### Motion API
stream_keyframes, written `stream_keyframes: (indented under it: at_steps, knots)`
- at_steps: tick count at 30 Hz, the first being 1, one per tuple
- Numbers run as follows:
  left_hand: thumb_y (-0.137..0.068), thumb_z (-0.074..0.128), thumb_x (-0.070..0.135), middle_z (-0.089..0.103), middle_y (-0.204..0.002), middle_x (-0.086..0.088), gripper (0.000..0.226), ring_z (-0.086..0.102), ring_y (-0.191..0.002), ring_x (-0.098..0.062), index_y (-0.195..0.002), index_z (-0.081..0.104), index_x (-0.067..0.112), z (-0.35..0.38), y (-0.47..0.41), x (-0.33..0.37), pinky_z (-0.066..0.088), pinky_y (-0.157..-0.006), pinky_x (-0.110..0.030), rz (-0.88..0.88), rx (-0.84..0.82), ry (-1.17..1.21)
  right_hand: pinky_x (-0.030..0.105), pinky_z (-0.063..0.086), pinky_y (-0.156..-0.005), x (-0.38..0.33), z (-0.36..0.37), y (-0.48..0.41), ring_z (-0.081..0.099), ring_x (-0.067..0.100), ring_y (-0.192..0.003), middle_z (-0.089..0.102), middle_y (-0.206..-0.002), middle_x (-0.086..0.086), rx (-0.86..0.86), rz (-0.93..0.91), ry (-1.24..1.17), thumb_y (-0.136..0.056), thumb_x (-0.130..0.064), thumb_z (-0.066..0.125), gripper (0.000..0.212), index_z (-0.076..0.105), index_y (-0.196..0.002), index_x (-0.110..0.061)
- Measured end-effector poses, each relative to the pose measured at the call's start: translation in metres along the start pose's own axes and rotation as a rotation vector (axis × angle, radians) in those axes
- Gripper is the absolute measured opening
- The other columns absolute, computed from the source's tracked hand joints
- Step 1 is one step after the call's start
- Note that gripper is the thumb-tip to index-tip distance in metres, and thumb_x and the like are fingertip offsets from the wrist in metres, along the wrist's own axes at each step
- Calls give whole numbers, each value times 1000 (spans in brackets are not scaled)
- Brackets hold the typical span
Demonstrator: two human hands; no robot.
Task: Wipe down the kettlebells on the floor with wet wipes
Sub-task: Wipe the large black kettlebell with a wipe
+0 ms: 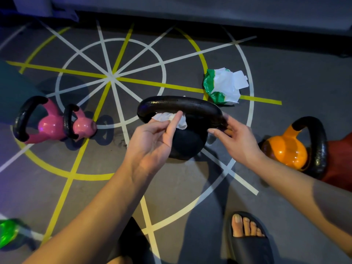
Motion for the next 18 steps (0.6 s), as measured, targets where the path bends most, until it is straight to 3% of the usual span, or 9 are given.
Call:
stream_keyframes:
  at_steps: [5,8,13,18]
  knots:
    - [-79,49,-16,62,-134,-28,53,58,-130,-40,-131,58,-6,0,2,1,52,-102,-47,37,-17,-137,44,48,-111,-2,0,1,64,3,-120,71,-122,-21,-2,-9,10,-90,-30,75,55,54,-129,-63]
    - [-82,49,-17,64,-133,-26,52,57,-131,-39,-131,59,-4,-1,0,-4,53,-101,-46,49,-3,-162,45,48,-111,-3,0,2,64,3,-120,71,-123,-19,0,-6,12,-90,-30,75,55,54,-129,-62]
    - [-95,38,-17,67,-130,-21,39,58,-131,-34,-122,63,-4,7,-2,-20,46,-112,-43,30,4,-202,42,49,-110,-8,0,3,65,2,-117,72,-121,-16,-4,-11,13,-91,-21,75,55,55,-129,-57]
    - [-84,47,-16,64,-129,-31,35,60,-126,-40,-114,63,-8,-1,7,2,47,-111,-41,44,41,-121,44,48,-111,-7,-1,4,64,1,-120,71,-122,-19,-3,-4,28,-90,-30,74,54,54,-127,-63]
Point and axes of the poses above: each hand's wrist, its own y-axis away from the middle knuckle, its own z-axis out of the palm, x = y × z, the point moved 8 cm from there along -y, towards the middle knuckle
